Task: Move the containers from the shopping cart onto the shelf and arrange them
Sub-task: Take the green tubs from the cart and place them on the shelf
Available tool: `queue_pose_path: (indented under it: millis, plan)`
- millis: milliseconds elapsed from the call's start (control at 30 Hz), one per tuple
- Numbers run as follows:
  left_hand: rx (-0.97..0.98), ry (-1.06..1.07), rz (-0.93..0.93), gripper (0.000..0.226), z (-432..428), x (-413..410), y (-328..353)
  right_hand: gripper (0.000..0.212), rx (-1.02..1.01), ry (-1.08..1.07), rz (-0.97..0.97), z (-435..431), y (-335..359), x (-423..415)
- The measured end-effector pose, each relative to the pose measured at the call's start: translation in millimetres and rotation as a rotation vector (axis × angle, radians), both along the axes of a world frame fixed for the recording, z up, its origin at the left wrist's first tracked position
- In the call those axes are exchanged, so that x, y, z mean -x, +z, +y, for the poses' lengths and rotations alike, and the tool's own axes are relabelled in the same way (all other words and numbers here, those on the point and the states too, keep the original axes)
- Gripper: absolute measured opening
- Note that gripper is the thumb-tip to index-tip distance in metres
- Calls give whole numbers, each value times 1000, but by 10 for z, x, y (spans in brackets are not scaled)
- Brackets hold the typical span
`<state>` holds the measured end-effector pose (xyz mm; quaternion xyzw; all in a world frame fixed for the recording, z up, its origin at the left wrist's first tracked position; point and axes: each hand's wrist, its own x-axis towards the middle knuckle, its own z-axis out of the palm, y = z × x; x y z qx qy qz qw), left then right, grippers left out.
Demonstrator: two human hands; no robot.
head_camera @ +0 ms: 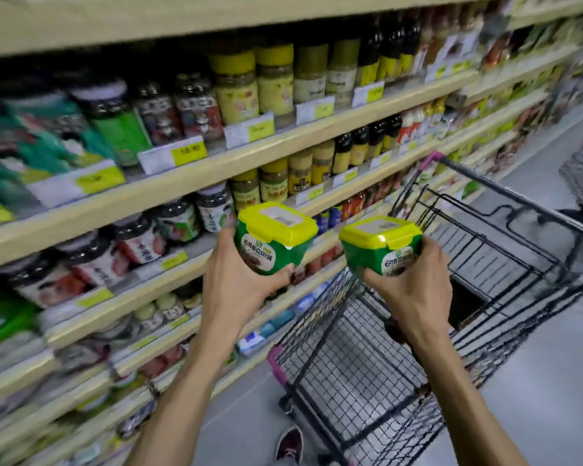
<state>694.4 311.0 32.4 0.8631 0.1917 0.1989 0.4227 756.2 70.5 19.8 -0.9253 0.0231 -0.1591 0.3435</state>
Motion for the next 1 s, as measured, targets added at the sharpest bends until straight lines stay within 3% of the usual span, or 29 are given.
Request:
queue_pose_path:
  millis: [167, 533, 667, 1000]
  plan:
    - [-9, 195, -45, 84, 411, 927, 152, 91, -80, 217, -22, 476, 217, 408]
    - [-84, 662, -148, 85, 1277, 2884, 498, 100, -243, 596, 61, 1845, 562, 1320]
    - [-62, 731, -197, 85, 1664, 3403, 534, 104, -255, 706, 61, 2373, 677, 1781]
    - [-101, 824, -248, 85, 3153, 4722, 641, 97, -263, 753, 59, 3983, 801, 3127]
